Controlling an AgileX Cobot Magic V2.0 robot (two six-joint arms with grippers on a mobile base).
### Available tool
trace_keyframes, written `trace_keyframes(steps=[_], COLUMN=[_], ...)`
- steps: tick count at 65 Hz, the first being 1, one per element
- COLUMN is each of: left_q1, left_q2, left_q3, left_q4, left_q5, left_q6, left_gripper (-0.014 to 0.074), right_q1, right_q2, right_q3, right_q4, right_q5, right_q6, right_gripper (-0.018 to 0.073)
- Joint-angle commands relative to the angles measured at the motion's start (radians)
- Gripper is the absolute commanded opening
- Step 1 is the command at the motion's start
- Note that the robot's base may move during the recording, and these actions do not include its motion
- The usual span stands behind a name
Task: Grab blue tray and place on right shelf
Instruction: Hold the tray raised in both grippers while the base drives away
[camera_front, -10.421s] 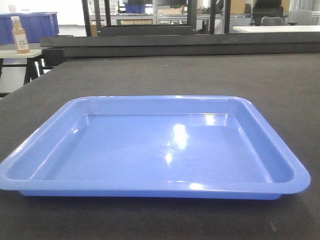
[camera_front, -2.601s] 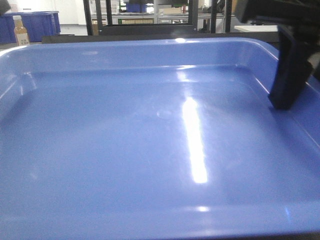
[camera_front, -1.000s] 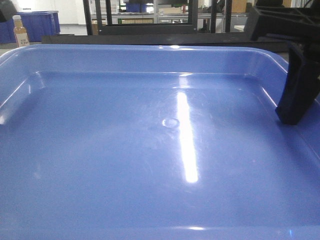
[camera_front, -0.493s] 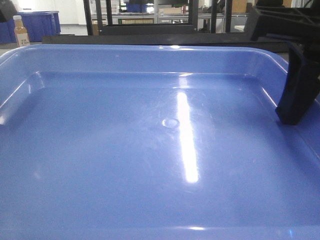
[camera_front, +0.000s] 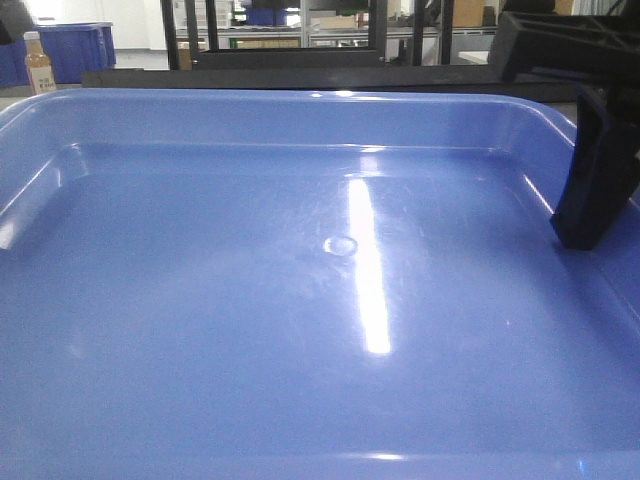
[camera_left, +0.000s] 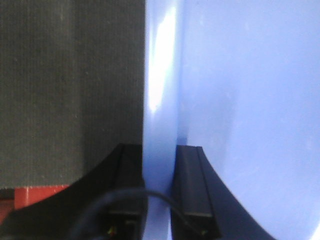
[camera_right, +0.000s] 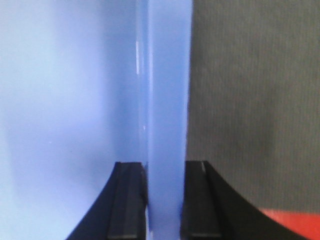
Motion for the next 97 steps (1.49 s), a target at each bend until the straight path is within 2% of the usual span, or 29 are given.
trace_keyframes(steps=[1,24,97], left_q1=[-0.004,-0.004,-0.004], left_q2=[-0.020,-0.020,-0.020], left_q3=[-0.027,-0.027,-0.027], left_q4=[0.024,-0.004,-0.004], left_q5=[-0.014,-0.014,0.003], left_q6=[0.005,0.005,0.005], left_gripper=[-0.0048,-0.0048,-0.0048], right_q1=[-0.002,-0.002,-0.002], right_q2=[-0.026,-0.026,-0.026], right_q3=[-0.024,-0.024,-0.024], right_q4=[-0.033,-0.033,-0.033], right_q5=[-0.021,-0.021,-0.021], right_q6=[-0.003,-0.003,-0.003], right_gripper=[0.0161,0.0161,0.0161])
